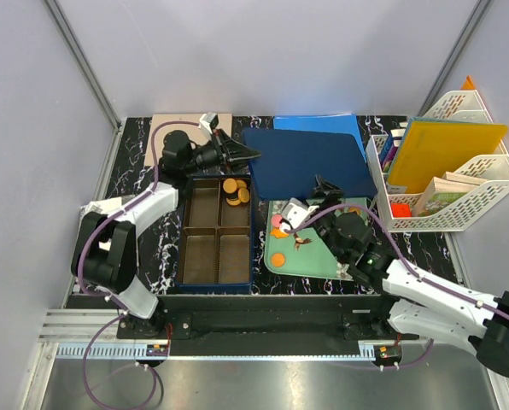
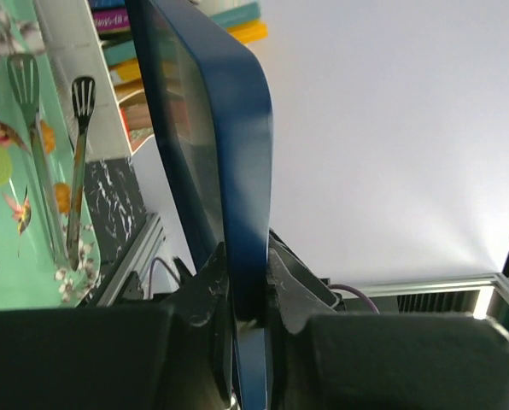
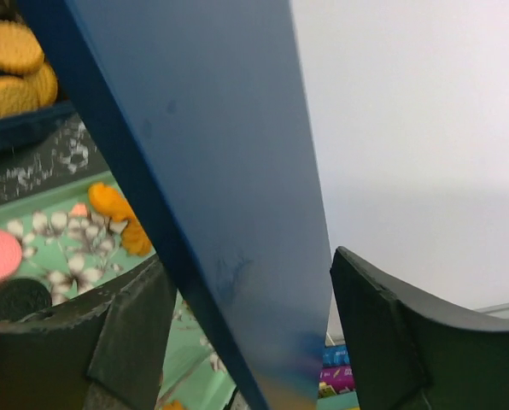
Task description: Pack the cookies
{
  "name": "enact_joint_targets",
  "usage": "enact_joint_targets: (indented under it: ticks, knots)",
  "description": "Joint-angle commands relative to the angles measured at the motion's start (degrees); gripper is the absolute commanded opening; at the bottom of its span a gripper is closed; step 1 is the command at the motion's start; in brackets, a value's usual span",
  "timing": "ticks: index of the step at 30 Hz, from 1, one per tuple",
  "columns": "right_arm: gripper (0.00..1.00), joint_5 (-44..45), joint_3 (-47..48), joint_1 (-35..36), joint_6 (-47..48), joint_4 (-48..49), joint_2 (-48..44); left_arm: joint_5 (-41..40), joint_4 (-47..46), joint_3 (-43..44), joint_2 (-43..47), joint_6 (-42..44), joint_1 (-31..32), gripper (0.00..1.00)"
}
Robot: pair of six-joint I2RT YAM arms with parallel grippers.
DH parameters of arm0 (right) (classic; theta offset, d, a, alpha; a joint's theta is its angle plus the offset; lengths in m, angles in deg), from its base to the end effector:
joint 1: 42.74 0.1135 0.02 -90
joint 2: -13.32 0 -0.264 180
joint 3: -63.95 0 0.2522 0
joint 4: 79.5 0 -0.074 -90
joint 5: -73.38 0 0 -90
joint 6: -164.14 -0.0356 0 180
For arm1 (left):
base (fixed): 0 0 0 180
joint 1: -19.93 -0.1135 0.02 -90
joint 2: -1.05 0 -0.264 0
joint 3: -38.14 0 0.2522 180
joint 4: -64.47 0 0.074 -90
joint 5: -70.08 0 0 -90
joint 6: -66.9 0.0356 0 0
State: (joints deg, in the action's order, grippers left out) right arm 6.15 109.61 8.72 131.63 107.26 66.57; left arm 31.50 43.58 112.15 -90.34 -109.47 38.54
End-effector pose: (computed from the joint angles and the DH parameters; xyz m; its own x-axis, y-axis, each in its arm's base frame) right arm 0.1471 0.1626 0.2902 0.4000 -0.7458 -0.5327 -0.2656 0.4619 -0.8462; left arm 0.3352 -0.1423 0.3080 -0.9329 -0.3425 -0.1110 0.1173 0.0022 -0.9931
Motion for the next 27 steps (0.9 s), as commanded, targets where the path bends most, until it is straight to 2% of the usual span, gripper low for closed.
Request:
enact_joint_targets:
  ticks: [1,5,7,13,14,15,17,19,20,21,23,24,27]
  knots:
    - [0.79,-3.59,4.83,0.83,-5.37,-1.87,-3.33,-0.7,-13.24,2.32,-1.06,-4.68,-2.96,0.0]
    - [0.87,-5.01,7.2,1.01,-10.98,-3.73,-5.79,-2.64,-17.02,2.86,-2.82,-6.97,-5.25,0.0]
    - [0.88,-2.4,8.43,0.92,-15.46,-2.59,-6.14,-4.3,-19.47,2.77,-3.52,-8.37,-6.48,0.0]
    - [0.88,8.78,16.61,0.83,-44.97,-6.96,-3.16,-7.29,-18.7,3.47,-4.06,-6.37,-7.89,0.0]
    - [0.86,8.96,19.49,0.48,-53.37,-11.33,-2.55,-7.3,-17.74,3.65,-3.88,-5.31,-7.89,0.0]
    - [0.86,8.88,21.08,0.05,-57.11,-13.98,-1.85,-7.56,-16.34,3.82,-3.44,-3.91,-7.89,0.0]
    - [0.87,6.78,25.29,-2.84,-68.76,-20.15,0.18,-8.96,-9.49,3.91,-0.9,2.41,-7.89,0.0]
    - [0.86,-0.67,26.46,-6.79,-75.57,-23.84,0.88,-11.41,-1.7,3.91,2.78,10.03,-7.8,0.0]
    - [0.85,-4.18,26.55,-12.21,-82.65,-24.55,0.8,-12.65,0.97,3.74,4.37,12.78,-7.89,0.0]
    - [0.82,-10.48,26.55,-15.66,-86.37,-24.9,0.97,-15.62,3.78,3.47,5.86,18.2,-7.89,0.0]
    - [0.79,-16.49,25.85,-21.29,-96.89,-25.08,1.5,-19.06,10.73,2.6,10.59,22.63,-7.98,0.0]
    - [0.73,-21.22,25.67,-26.36,-99.92,-24.91,1.85,-20.64,12.14,1.9,11.67,25.26,-8.15,0.0]
    - [0.64,-22.49,25.49,-27.11,-104.42,-23.51,2.99,-21.53,14.96,-0.21,14.4,25.99,-8.68,0.0]
